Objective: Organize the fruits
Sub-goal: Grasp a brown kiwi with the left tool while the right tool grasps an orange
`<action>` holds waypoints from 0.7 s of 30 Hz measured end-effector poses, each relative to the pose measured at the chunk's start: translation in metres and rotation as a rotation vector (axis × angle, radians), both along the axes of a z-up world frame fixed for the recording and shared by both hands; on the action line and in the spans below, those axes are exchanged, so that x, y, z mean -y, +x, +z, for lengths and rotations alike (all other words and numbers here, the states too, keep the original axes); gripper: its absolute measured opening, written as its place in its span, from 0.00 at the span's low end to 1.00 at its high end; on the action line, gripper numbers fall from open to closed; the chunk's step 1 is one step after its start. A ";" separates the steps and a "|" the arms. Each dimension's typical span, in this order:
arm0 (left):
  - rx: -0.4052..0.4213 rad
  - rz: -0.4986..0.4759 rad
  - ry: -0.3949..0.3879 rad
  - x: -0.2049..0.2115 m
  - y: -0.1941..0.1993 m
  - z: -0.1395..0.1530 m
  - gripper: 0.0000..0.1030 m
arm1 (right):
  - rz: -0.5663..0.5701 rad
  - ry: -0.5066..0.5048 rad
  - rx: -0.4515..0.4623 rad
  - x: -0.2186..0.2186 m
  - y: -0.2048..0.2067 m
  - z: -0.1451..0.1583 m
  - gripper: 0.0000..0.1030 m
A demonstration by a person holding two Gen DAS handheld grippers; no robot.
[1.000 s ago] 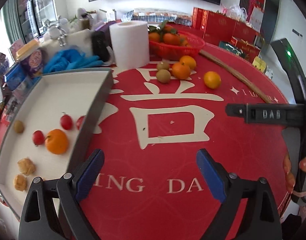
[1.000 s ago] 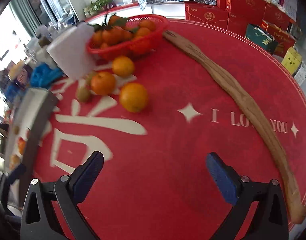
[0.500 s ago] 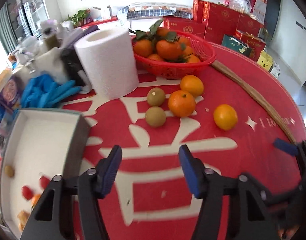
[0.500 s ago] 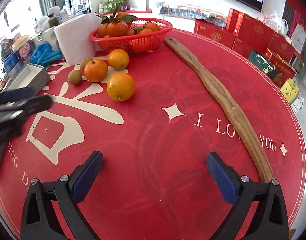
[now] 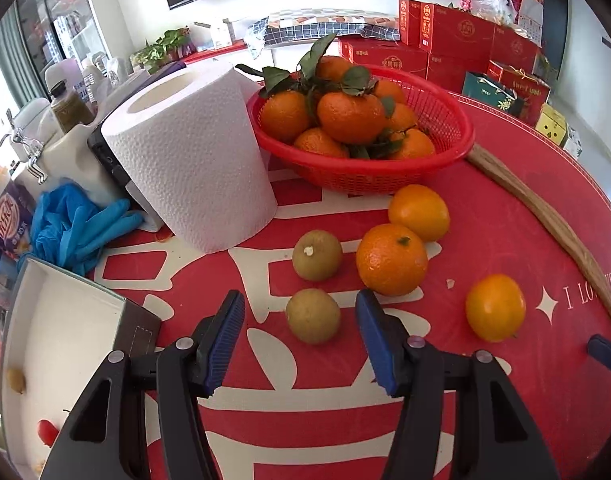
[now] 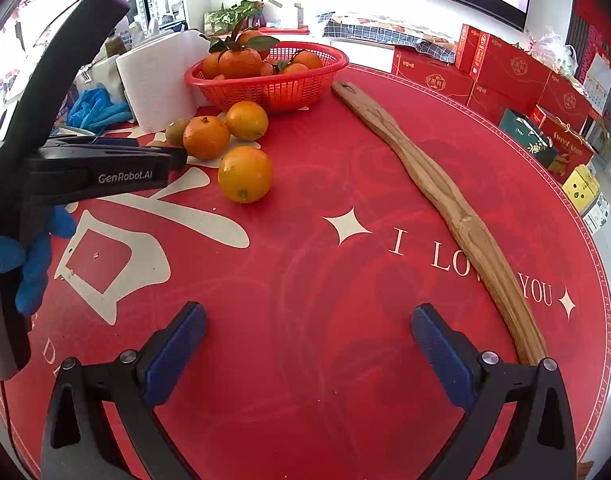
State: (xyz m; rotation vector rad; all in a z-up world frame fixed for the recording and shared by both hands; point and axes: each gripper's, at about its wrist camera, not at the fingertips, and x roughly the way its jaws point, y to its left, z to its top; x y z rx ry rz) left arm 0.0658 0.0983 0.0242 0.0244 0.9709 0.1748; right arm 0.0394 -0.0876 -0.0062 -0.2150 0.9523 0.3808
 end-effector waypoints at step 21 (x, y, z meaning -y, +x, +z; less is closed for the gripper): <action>0.014 -0.037 -0.057 -0.001 -0.101 0.002 0.28 | -0.005 -0.003 0.000 -0.003 0.004 0.002 1.00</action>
